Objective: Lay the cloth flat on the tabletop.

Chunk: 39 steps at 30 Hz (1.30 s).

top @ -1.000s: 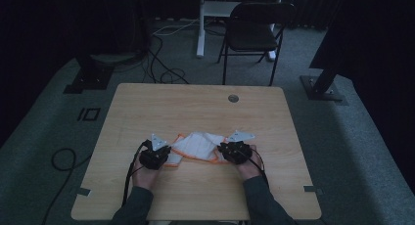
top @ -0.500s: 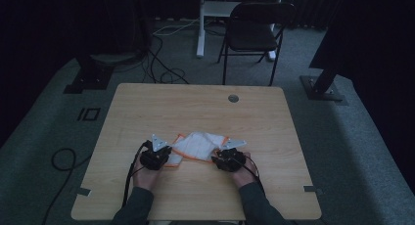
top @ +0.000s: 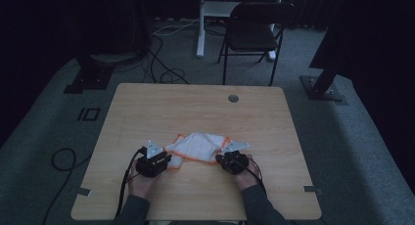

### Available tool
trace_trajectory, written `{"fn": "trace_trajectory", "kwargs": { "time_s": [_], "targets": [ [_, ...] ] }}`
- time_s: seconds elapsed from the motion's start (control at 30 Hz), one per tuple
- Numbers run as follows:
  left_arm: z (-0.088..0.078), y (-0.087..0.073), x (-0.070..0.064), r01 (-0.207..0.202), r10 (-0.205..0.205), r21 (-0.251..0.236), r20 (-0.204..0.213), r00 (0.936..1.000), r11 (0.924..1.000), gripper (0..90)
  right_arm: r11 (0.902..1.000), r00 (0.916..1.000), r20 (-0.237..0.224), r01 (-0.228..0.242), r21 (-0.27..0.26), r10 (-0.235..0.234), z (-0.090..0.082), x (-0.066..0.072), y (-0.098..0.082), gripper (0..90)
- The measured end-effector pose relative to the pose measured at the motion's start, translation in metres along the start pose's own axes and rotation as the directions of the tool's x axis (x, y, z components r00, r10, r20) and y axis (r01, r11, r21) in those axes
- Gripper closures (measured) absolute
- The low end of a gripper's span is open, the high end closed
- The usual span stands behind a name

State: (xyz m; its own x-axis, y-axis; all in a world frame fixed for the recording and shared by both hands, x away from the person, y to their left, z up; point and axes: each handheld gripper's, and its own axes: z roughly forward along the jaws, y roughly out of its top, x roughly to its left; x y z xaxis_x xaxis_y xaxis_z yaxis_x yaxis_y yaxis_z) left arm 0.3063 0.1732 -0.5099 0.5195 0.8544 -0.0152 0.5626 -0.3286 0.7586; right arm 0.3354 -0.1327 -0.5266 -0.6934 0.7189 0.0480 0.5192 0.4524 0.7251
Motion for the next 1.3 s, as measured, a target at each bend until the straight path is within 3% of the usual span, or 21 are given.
{"fn": "trace_trajectory", "kwargs": {
  "time_s": [0.33, 0.53, 0.8, 0.93, 1.03, 1.17, 1.3],
  "targets": [
    [-0.001, -0.003, -0.004, -0.008, 0.008, 0.006, 0.014, 0.9999, 0.9999, 72.0, 0.9997, 0.999, 0.036, -0.026, -0.004, 0.026, -0.027, -0.006, -0.02, 87.7],
    [0.003, -0.007, -0.004, 0.004, -0.004, 0.033, 0.006, 1.0, 0.9994, 71.8, 0.9995, 0.9983, 0.048, -0.032, 0.002, 0.032, -0.038, -0.008, -0.032, 87.8],
    [0.018, -0.009, -0.012, -0.018, 0.017, 0.072, 0.015, 0.9997, 0.9972, 70.4, 0.999, 0.997, 0.064, -0.044, 0.003, 0.044, -0.052, -0.009, -0.043, 87.8],
    [0.028, -0.007, -0.018, -0.053, 0.051, 0.09, 0.026, 0.9984, 0.9945, 70.7, 0.9986, 0.9964, 0.067, -0.054, 0.004, 0.053, -0.055, -0.011, -0.048, 87.8],
    [0.032, -0.006, -0.018, -0.055, 0.053, 0.099, 0.028, 0.9982, 0.9935, 74.0, 0.9985, 0.9962, 0.068, -0.055, 0.009, 0.054, -0.057, -0.011, -0.051, 87.8],
    [0.03, -0.006, -0.015, -0.062, 0.063, 0.114, 0.0, 0.998, 0.9916, 77.6, 0.9983, 0.9958, 0.074, -0.055, 0.015, 0.054, -0.06, -0.013, -0.056, 87.8],
    [0.025, -0.009, -0.004, -0.036, 0.04, 0.121, -0.028, 0.9988, 0.992, 78.9, 0.9971, 0.9939, 0.084, -0.073, 0.021, 0.071, -0.064, -0.017, -0.062, 87.9]
  ]
}}
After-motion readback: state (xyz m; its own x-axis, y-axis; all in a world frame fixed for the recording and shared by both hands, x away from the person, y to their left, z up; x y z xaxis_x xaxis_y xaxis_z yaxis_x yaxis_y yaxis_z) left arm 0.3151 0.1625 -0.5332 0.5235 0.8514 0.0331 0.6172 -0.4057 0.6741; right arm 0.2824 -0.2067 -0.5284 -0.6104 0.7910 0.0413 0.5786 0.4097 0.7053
